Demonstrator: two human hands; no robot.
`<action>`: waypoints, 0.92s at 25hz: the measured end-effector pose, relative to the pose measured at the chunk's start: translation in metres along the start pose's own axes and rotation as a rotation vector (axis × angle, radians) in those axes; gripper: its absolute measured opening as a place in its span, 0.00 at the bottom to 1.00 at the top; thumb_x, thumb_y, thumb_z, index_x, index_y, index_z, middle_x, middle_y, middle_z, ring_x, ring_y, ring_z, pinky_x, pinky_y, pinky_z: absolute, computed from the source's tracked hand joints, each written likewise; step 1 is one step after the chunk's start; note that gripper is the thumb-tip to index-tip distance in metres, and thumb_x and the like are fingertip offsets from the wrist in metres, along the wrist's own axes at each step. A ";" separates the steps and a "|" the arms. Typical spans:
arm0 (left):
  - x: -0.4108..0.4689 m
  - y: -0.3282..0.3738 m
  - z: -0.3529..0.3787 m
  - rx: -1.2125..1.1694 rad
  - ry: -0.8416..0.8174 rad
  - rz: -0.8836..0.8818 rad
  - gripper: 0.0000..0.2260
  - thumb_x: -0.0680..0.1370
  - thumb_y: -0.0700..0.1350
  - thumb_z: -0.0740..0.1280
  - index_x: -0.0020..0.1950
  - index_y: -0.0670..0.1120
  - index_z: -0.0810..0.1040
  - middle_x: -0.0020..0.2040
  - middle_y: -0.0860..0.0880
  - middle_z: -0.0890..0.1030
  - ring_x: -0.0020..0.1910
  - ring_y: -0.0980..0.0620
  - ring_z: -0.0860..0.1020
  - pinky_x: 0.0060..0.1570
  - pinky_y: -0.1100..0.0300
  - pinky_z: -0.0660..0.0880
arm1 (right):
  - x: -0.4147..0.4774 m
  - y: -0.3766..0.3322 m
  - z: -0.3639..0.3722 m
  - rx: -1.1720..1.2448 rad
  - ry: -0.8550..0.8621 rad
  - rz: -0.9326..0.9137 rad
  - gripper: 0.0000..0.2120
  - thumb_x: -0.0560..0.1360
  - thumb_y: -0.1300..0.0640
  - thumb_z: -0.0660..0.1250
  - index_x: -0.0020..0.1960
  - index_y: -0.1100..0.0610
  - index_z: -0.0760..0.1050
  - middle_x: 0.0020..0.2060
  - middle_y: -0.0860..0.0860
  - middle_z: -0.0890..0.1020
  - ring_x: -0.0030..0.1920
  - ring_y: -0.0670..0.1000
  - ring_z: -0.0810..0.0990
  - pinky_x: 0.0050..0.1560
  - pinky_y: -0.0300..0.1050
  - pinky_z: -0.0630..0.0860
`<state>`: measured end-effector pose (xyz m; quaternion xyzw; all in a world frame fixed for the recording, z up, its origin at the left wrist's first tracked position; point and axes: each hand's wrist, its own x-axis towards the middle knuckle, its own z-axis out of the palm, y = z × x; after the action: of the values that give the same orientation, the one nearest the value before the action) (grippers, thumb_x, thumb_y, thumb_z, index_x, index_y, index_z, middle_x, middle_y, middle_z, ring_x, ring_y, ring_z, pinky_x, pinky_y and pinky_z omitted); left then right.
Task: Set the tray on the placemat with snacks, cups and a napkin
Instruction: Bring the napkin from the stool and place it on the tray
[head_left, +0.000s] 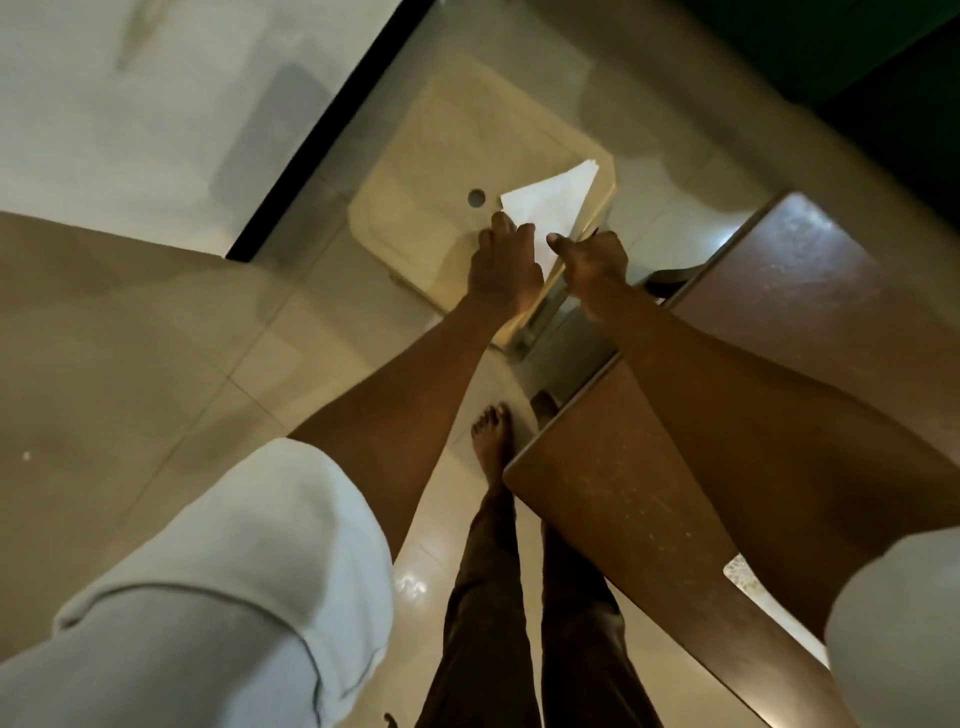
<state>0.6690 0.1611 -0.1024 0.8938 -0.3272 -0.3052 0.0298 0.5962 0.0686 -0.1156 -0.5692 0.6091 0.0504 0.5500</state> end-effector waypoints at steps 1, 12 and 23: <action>-0.001 0.001 0.001 -0.013 0.005 -0.002 0.19 0.82 0.43 0.64 0.74 0.46 0.71 0.73 0.40 0.68 0.69 0.40 0.72 0.66 0.48 0.74 | 0.001 -0.003 0.003 0.000 0.044 0.041 0.30 0.75 0.46 0.76 0.68 0.62 0.75 0.60 0.57 0.84 0.56 0.58 0.85 0.61 0.55 0.82; -0.027 -0.001 0.005 -0.070 -0.132 0.031 0.22 0.84 0.45 0.62 0.79 0.47 0.68 0.75 0.41 0.65 0.72 0.39 0.69 0.74 0.47 0.69 | -0.008 0.003 -0.005 0.357 -0.062 0.211 0.23 0.75 0.62 0.76 0.66 0.69 0.75 0.60 0.65 0.83 0.54 0.63 0.85 0.33 0.47 0.77; -0.042 -0.007 -0.037 -0.458 -0.089 -0.095 0.22 0.84 0.47 0.65 0.76 0.41 0.71 0.72 0.38 0.71 0.68 0.39 0.77 0.70 0.48 0.74 | -0.042 -0.015 -0.039 0.292 0.008 -0.022 0.11 0.73 0.63 0.76 0.51 0.65 0.78 0.51 0.60 0.81 0.53 0.61 0.81 0.57 0.57 0.80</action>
<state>0.6685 0.1862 -0.0522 0.8638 -0.2078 -0.4117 0.2029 0.5726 0.0638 -0.0612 -0.4900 0.6058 -0.0470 0.6251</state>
